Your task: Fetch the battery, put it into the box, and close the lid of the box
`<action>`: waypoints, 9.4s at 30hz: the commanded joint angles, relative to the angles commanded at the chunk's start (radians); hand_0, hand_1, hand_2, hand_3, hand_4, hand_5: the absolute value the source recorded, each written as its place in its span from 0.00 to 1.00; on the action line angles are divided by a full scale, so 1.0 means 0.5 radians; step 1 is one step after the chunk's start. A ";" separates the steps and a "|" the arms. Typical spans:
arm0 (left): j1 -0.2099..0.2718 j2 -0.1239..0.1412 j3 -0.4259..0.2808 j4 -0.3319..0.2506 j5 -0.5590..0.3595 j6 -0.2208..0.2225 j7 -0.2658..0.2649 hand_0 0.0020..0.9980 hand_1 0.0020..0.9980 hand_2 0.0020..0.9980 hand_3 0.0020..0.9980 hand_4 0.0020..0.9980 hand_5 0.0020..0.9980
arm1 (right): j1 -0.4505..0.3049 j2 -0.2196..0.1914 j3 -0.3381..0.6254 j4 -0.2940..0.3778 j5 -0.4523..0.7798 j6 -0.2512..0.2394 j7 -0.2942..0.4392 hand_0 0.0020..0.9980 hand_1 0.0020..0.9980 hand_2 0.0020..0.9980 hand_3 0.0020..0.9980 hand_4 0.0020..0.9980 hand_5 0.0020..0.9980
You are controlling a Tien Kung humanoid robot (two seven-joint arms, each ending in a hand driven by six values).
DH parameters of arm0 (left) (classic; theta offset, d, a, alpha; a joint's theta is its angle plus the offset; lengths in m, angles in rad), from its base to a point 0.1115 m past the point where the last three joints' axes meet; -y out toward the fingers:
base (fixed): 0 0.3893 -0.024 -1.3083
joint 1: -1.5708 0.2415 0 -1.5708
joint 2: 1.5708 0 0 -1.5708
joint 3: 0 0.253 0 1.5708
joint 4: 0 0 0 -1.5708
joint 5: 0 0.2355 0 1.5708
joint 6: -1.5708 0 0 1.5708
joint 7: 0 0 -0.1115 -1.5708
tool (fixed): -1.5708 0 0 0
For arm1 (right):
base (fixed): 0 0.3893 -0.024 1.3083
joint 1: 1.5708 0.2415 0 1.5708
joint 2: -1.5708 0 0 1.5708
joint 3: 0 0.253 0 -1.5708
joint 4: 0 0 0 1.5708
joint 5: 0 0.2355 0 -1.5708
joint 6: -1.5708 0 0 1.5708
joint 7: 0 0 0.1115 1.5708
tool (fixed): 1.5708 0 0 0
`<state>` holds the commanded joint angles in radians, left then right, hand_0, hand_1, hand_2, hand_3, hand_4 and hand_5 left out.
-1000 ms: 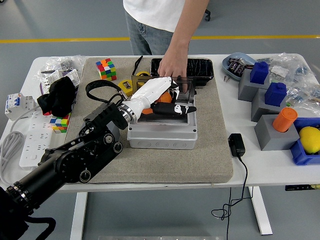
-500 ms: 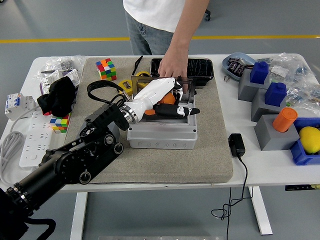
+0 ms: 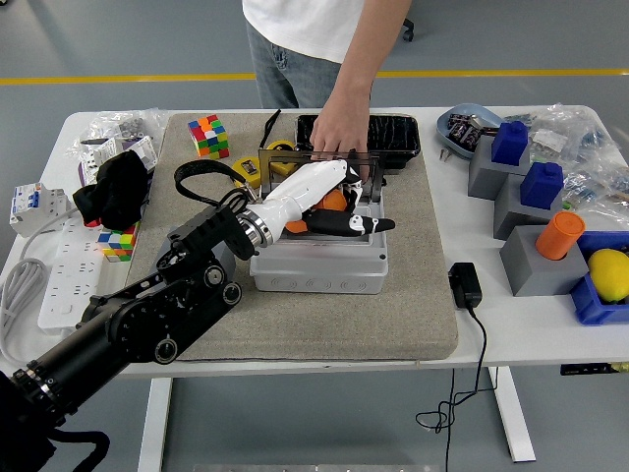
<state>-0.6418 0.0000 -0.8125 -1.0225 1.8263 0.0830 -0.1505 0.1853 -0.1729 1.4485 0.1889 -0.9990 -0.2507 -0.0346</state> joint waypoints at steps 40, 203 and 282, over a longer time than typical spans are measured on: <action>0.125 0.000 -0.281 -0.636 -1.025 -0.831 0.276 0.70 0.69 0.67 0.65 1.00 0.99 | -0.009 0.012 0.054 -0.007 -0.023 0.001 0.000 0.80 0.77 0.75 0.80 1.00 1.00; 0.348 0.089 -0.984 -0.857 -0.012 -0.698 0.251 0.96 0.83 0.73 0.61 1.00 1.00 | -0.028 0.024 0.108 -0.008 -0.067 -0.008 -0.012 0.80 0.76 0.75 0.79 1.00 1.00; 1.059 0.129 -1.756 -0.702 -0.308 -0.036 -0.104 0.81 0.87 0.85 0.84 1.00 1.00 | -0.279 0.052 -0.317 0.067 0.135 -0.660 0.647 0.86 0.85 0.82 0.84 1.00 1.00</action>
<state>-0.1123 0.0645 -1.6906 -1.3732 1.6725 0.0650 -0.2025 0.0460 -0.1467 1.2900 0.2224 -0.9313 -0.5808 0.2888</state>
